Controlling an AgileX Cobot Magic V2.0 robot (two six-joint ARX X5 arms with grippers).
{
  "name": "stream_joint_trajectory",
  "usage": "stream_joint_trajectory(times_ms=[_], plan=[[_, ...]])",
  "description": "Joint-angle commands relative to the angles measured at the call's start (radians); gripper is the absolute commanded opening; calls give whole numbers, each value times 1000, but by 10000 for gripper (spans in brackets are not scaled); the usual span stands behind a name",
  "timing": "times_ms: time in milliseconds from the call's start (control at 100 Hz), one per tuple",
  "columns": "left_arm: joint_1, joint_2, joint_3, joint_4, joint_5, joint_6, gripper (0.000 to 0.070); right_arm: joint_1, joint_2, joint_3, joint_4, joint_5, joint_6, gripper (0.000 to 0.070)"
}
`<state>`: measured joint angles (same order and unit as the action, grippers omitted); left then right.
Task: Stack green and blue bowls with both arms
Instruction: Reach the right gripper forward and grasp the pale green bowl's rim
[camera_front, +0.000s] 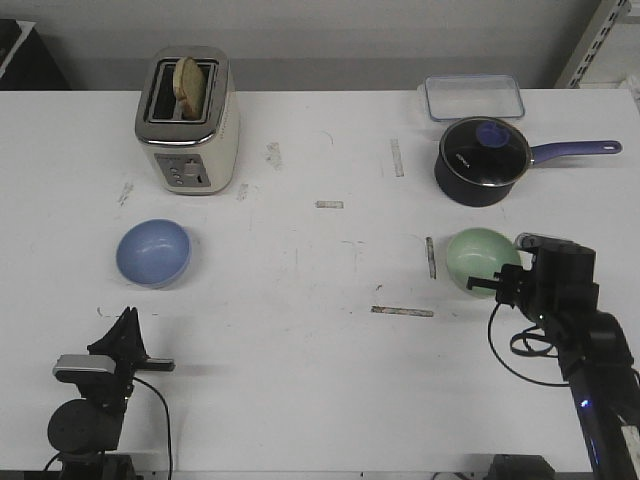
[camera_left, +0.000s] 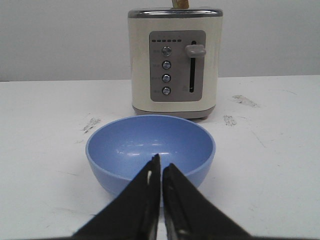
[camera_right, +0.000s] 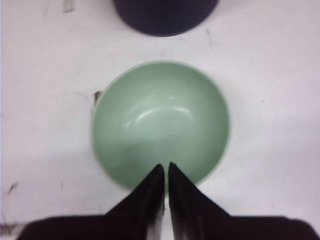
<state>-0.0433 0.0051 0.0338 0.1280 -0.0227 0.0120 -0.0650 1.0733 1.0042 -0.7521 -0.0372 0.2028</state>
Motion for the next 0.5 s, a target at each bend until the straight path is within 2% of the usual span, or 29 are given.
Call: stream_joint_trajectory(times_ms=[0, 120, 180, 270, 380, 490], plan=[[0, -2, -21, 15, 0, -2, 1, -31, 47, 53, -16, -23, 45, 34], [0, -2, -21, 15, 0, -2, 1, -105, 122, 108, -48, -87, 44, 223], [0, -2, -21, 15, 0, -2, 1, -142, 151, 117, -50, -125, 44, 287], [0, -2, -21, 15, 0, -2, 1, -199, 195, 119, -52, -174, 44, 327], [0, -2, -21, 15, 0, -2, 1, -251, 248, 118, -68, -216, 35, 455], [0, -2, -21, 15, 0, -2, 1, -273, 304, 118, -62, -228, 10, 460]])
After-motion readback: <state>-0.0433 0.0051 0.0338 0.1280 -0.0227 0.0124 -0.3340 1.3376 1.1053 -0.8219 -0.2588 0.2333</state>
